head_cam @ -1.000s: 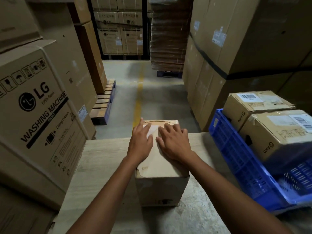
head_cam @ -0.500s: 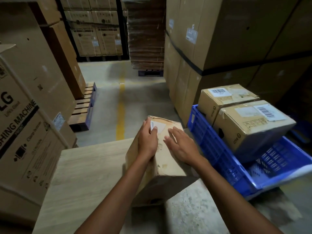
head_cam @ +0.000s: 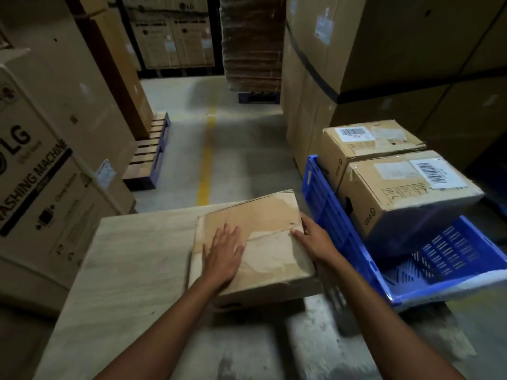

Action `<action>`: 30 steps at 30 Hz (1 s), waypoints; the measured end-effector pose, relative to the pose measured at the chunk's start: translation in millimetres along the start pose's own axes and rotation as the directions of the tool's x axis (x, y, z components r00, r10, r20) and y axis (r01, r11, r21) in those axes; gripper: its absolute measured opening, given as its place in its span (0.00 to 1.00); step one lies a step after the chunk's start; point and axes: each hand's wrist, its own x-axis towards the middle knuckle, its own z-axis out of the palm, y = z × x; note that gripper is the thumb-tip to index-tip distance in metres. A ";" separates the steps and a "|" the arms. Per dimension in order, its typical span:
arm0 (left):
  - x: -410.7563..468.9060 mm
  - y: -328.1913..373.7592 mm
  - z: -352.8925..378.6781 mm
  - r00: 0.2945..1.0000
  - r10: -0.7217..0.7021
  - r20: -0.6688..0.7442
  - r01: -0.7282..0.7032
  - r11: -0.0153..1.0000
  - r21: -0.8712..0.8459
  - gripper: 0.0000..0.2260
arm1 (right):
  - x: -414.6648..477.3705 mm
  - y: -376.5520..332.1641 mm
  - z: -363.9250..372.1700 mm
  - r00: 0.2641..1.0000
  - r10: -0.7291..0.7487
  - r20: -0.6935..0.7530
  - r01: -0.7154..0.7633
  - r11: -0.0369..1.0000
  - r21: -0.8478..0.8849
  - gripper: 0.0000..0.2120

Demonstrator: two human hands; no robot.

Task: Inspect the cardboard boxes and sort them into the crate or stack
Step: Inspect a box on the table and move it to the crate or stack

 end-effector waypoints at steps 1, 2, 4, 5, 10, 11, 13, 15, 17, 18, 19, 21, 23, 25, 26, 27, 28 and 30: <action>-3.2 -12.3 -0.8 1.000 0.013 0.016 -0.014 0.998 0.054 0.24 | 0.7 5.2 9.4 1.000 0.007 0.008 -0.007 1.000 0.024 0.25; -5.8 -24.4 -2.0 0.999 0.025 0.030 -0.028 0.994 0.105 0.25 | 0.2 9.8 21.1 1.000 0.018 0.016 -0.019 0.998 0.067 0.23; -11.9 -47.1 -7.6 0.998 0.037 0.054 -0.047 0.979 0.197 0.26 | -1.8 16.7 48.5 0.999 0.047 0.025 -0.049 0.992 0.113 0.20; -16.2 -58.3 -11.7 0.998 0.037 0.059 -0.049 0.971 0.233 0.26 | -1.8 18.1 63.1 0.998 0.051 0.024 -0.053 0.993 0.106 0.19; -38.4 -116.0 -38.9 0.999 -0.032 0.011 0.027 0.940 0.339 0.28 | 1.5 -0.2 129.9 1.000 -0.026 0.017 0.024 0.997 0.076 0.22; -41.9 -128.8 -45.7 0.998 -0.058 0.001 0.054 0.932 0.358 0.29 | 2.9 -5.8 145.1 0.999 -0.032 0.033 0.031 0.999 0.034 0.27; -47.7 -156.6 -59.3 0.995 -0.103 -0.002 0.096 0.917 0.387 0.30 | 1.6 -20.6 174.7 0.998 -0.020 0.066 0.028 0.992 -0.120 0.39; -51.7 -186.8 -70.6 0.992 -0.123 0.000 0.113 0.908 0.403 0.33 | -3.3 -37.0 200.6 0.997 -0.063 0.044 0.073 0.947 -0.313 0.45; -52.3 -215.4 -81.6 0.993 -0.120 -0.010 0.114 0.911 0.396 0.35 | -5.7 -57.6 219.5 0.976 -0.211 0.053 0.210 0.849 -0.485 0.44; -50.6 -230.1 -87.2 0.993 -0.117 -0.010 0.112 0.918 0.381 0.35 | -2.6 -67.1 230.3 0.953 -0.288 0.098 0.294 0.789 -0.540 0.42; -48.2 -244.1 -92.9 0.993 -0.114 -0.012 0.110 0.925 0.363 0.35 | 1.3 -77.5 240.2 0.928 -0.336 0.159 0.363 0.730 -0.579 0.41; -40.2 -271.7 -104.6 0.995 -0.094 -0.030 0.098 0.934 0.344 0.35 | 15.2 -95.4 262.7 0.896 -0.352 0.269 0.441 0.645 -0.624 0.39; -29.0 -299.4 -116.5 0.997 -0.072 -0.028 0.077 0.942 0.327 0.34 | 29.5 -112.9 284.7 0.898 -0.312 0.312 0.441 0.614 -0.655 0.40; -12.6 -327.1 -129.0 0.998 -0.047 -0.044 0.059 0.942 0.330 0.35 | 44.8 -130.4 305.7 0.907 -0.303 0.292 0.420 0.605 -0.676 0.39; -3.1 -341.1 -136.5 0.998 -0.031 -0.049 0.046 0.941 0.336 0.36 | 52.4 -139.8 316.3 0.912 -0.298 0.282 0.410 0.606 -0.682 0.39; 7.0 -354.5 -144.2 0.999 -0.017 -0.051 0.032 0.943 0.330 0.36 | 60.3 -149.8 326.3 0.916 -0.292 0.277 0.401 0.609 -0.685 0.39; 17.3 -367.1 -151.7 0.999 -0.006 -0.053 0.022 0.949 0.315 0.36 | 68.2 -159.3 335.7 0.919 -0.286 0.270 0.392 0.610 -0.688 0.39; 36.0 -389.2 -165.7 0.998 0.015 -0.066 0.004 0.956 0.292 0.33 | 83.5 -176.3 353.2 0.928 -0.276 0.252 0.372 0.617 -0.694 0.39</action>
